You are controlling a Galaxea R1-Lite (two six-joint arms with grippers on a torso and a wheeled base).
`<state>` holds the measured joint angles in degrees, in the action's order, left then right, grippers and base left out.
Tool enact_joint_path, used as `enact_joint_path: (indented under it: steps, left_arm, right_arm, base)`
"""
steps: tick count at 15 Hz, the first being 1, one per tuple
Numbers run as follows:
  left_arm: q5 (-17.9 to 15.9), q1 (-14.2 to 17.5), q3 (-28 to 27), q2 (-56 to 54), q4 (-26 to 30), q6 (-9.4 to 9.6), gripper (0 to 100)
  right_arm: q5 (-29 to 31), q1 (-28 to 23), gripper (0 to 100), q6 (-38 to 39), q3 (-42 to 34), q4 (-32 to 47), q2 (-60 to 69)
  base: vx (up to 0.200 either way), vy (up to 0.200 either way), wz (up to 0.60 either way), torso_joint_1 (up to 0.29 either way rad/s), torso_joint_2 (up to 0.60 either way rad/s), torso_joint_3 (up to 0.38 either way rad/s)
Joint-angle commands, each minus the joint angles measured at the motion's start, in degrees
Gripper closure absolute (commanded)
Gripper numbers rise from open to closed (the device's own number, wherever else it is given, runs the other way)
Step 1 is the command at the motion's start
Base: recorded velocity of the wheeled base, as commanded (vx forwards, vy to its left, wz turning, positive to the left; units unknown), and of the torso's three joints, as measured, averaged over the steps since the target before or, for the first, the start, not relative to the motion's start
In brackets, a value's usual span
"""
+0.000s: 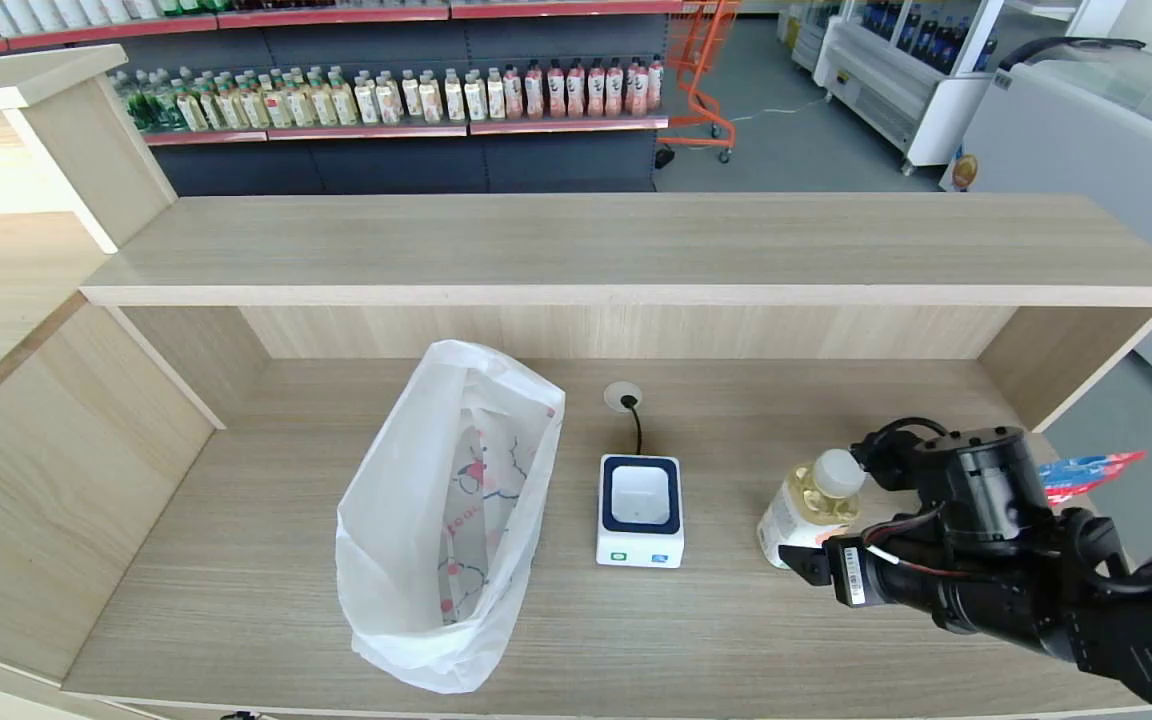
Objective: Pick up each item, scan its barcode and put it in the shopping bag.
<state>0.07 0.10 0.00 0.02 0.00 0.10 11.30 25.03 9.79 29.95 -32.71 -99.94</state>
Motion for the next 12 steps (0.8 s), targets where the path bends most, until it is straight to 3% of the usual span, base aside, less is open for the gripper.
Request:
enact_joint_path:
  steps: [1, 3, 4, 6, 12]
  left_arm:
    - [0.0, 0.0, 0.0, 0.0, 0.0, -0.01, 0]
    - [0.0, 0.0, 0.0, 0.0, 0.0, -0.01, 0]
    - [0.0, 0.0, 0.0, 0.0, 0.0, -0.01, 0]
    - [0.0, 0.0, 0.0, 0.0, 0.0, -0.01, 0]
    - [0.0, 0.0, 0.0, 0.0, 0.0, -0.01, 0]
  right_arm:
    - [1.1, 1.6, 0, -0.4, -1.7, -6.0, -7.0]
    - [2.9, 1.6, 0, -2.1, -1.9, -9.2, -8.6]
    - [4.2, 1.5, 0, -5.7, -2.5, -17.7, -12.1]
    - [4.6, 1.5, 0, -9.9, -3.5, -27.5, -15.9]
    - [4.4, 1.6, 0, -15.1, -3.0, -42.0, -21.9]
  base:
    - [0.0, 0.0, 0.0, 0.0, 0.0, 0.0]
    - [0.0, 0.0, 0.0, 0.0, 0.0, 0.0]
    - [0.0, 0.0, 0.0, 0.0, 0.0, 0.0]
    - [0.0, 0.0, 0.0, 0.0, 0.0, 0.0]
    - [0.0, 0.0, 0.0, 0.0, 0.0, 0.0]
